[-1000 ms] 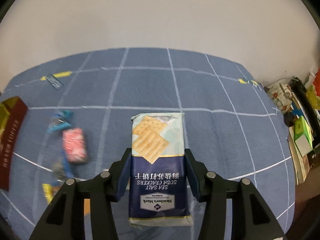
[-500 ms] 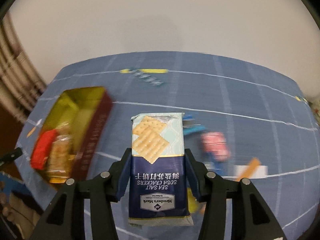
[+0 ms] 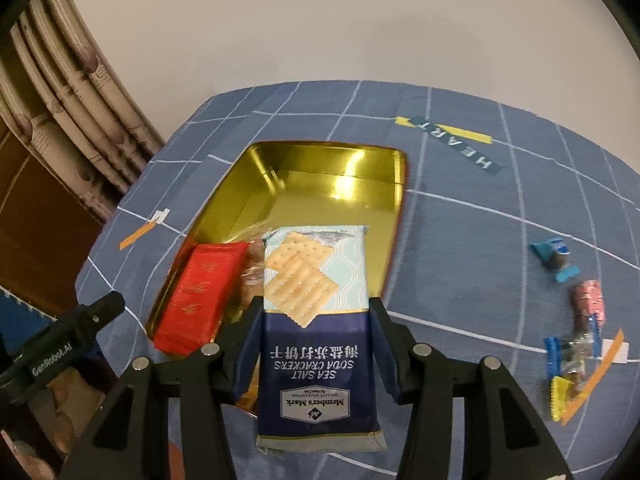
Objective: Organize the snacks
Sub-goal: 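Lower the red packet into the tin and open left tool while right tool carries crackers toward tin, then lower the soda cracker pack into the tin and open the right tool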
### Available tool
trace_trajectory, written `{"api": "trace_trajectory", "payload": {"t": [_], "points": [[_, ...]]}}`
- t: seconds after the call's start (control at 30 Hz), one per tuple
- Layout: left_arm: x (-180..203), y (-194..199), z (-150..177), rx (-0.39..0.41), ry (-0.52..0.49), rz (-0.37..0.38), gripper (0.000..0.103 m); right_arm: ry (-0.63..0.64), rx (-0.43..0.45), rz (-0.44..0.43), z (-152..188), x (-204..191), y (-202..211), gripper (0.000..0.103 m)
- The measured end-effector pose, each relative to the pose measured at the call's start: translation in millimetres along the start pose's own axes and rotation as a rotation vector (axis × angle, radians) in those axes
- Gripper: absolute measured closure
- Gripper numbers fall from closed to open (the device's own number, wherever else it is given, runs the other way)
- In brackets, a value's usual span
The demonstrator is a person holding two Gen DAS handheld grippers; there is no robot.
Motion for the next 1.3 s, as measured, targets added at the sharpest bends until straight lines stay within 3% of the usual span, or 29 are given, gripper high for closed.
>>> {"api": "trace_trajectory", "payload": {"t": [0.7, 1.3], "points": [[-6.4, -5.4, 3.5, -0.039, 0.043, 0.002, 0.031, -0.021, -0.042, -0.01, 4.1, -10.3, -21.8, 0.052], [-4.0, -10.9, 8.2, -0.056, 0.027, -0.004, 0.03, 0.052, -0.047, 0.006, 8.4, -18.8, -23.4, 0.05]]}}
Point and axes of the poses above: each gripper's, at about its wrist camera, not at the fingertips, and y roughly against the way its jaws point, x to its right, z to its underside, the point moved 8 cm from there along -y, roughly the way its jaws point, and after that the axes turned 15 degrees about y, right-handed, at the moved point
